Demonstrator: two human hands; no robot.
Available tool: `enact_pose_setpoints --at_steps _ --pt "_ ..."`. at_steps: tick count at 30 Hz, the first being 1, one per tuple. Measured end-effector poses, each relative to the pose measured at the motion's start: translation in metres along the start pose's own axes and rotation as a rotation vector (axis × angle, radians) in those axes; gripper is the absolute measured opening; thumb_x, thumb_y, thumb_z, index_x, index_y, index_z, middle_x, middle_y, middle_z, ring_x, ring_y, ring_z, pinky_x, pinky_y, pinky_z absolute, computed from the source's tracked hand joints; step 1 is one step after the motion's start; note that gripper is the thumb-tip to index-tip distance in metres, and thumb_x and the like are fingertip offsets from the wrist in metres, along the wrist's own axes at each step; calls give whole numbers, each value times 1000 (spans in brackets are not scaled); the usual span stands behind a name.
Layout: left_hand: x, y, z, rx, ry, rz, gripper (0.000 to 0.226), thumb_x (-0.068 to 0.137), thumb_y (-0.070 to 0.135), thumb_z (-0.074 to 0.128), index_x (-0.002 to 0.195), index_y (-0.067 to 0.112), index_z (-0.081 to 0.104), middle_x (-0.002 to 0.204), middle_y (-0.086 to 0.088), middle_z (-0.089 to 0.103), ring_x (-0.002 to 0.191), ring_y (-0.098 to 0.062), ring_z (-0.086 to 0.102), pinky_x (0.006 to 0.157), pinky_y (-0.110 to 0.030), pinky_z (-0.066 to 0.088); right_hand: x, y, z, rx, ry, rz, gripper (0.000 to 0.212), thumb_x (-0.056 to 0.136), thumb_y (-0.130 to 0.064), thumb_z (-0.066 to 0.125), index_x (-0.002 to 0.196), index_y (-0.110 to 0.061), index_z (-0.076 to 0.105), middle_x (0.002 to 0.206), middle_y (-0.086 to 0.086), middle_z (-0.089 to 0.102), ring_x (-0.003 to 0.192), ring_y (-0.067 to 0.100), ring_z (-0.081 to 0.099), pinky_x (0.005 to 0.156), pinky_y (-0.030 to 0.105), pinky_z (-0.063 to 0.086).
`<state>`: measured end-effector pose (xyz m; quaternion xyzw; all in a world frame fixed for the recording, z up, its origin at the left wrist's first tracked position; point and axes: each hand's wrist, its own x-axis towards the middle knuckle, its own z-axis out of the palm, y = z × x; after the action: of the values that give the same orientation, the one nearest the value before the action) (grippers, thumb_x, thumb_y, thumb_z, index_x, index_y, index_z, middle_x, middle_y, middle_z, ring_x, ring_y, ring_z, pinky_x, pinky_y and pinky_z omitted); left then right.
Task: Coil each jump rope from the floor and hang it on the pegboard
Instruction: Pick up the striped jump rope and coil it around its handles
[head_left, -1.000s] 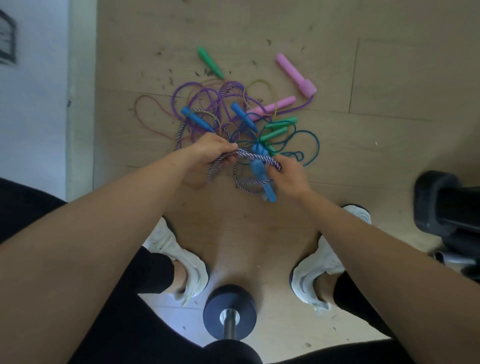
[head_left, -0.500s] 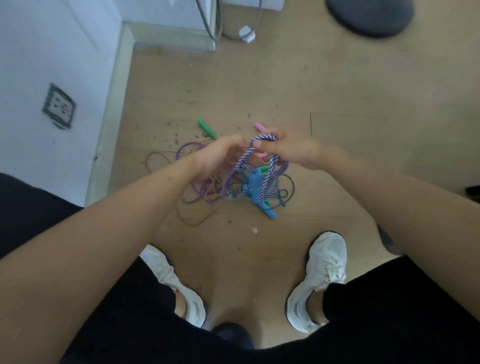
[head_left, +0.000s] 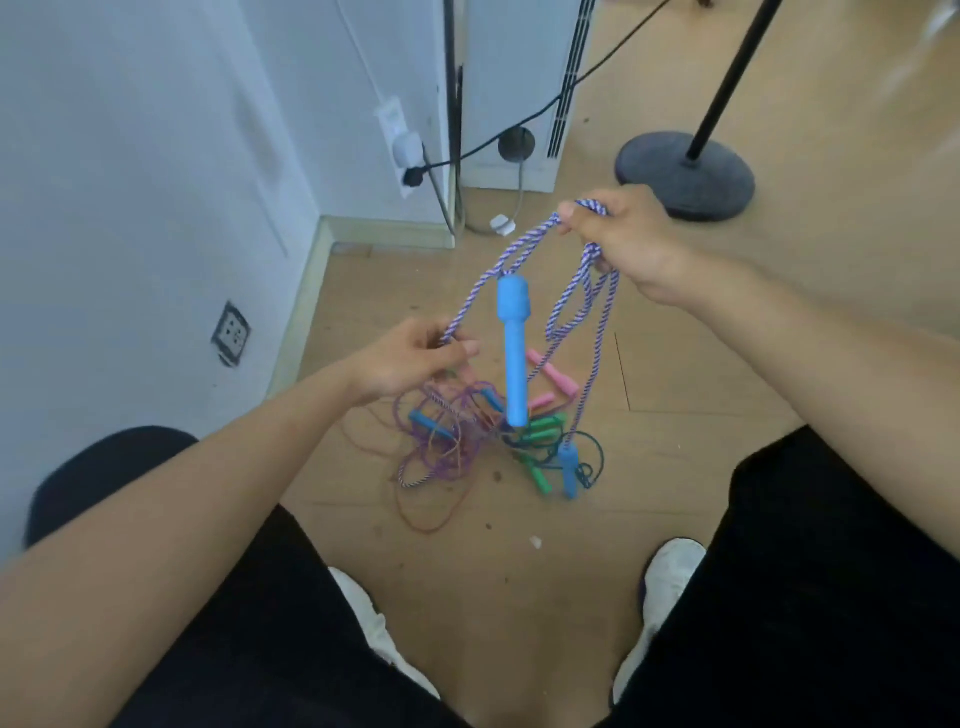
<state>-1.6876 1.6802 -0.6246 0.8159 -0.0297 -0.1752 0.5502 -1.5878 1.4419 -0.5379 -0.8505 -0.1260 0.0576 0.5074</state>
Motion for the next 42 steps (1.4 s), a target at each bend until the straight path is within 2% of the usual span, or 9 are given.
enact_pose_setpoints --at_steps 3,9,13,18,26,31,34,38,42 --pt "-8 8 -18 23 105 5 18 102 17 55 99 6 68 63 1 61 49 -2 48 51 -15 41 11 -25 -14 -6 46 -45 29 99 -28 58 93 -2 70 47 -14 42 50 12 30 46 24 31" --pt "7 35 -55 -56 540 13 27 101 26 56 85 10 71 59 -2 50 46 -8 38 49 -23 30 17 -51 -39 -66 99 -188 23 99 -24 58 92 -7 72 44 -26 50 46 -4 46 56 17 35" --pt "15 81 -74 -243 737 27 33 95 38 61 81 10 70 62 -3 56 44 -13 44 44 -21 34 30 -75 -47 136 190 -203 24 97 -27 59 77 -22 71 44 -17 43 45 3 36 49 24 31" --pt "22 122 -66 -174 479 -94 18 87 29 67 101 19 72 96 -2 69 57 -19 59 44 -22 33 34 -95 -40 340 146 -197 25 100 -20 56 76 -14 63 51 -10 41 44 5 34 43 22 31" --pt "29 122 -40 -86 86 135 51 93 18 66 138 36 52 131 10 61 92 -24 74 56 -27 45 28 -52 -23 305 -222 -169 23 101 -22 53 106 -5 68 61 -9 43 58 5 39 60 20 33" --pt "43 102 -35 -72 -19 95 38 82 -9 70 117 2 61 116 -7 70 92 -18 69 77 -33 59 26 -31 -18 293 -424 -75 25 102 -24 48 106 -11 69 70 -7 50 68 8 43 63 22 34" --pt "47 87 -50 0 -23 137 32 80 -9 75 106 4 63 106 -13 69 92 -24 69 92 -40 56 25 -15 -18 249 -390 -21 25 103 -19 47 113 -8 67 71 -15 62 70 11 44 62 23 36" --pt "47 74 -65 87 -48 105 36 78 -9 75 110 7 67 113 -7 73 84 -20 72 85 -30 57 25 0 -16 200 -265 23 22 103 -19 49 107 -10 68 71 -20 65 66 10 42 59 23 36" --pt "51 71 -58 35 67 45 29 84 -6 68 106 12 72 100 1 77 74 -14 68 71 -26 56 27 2 -10 138 -160 10 22 104 -21 47 104 -12 68 62 -18 58 65 8 47 61 23 35"
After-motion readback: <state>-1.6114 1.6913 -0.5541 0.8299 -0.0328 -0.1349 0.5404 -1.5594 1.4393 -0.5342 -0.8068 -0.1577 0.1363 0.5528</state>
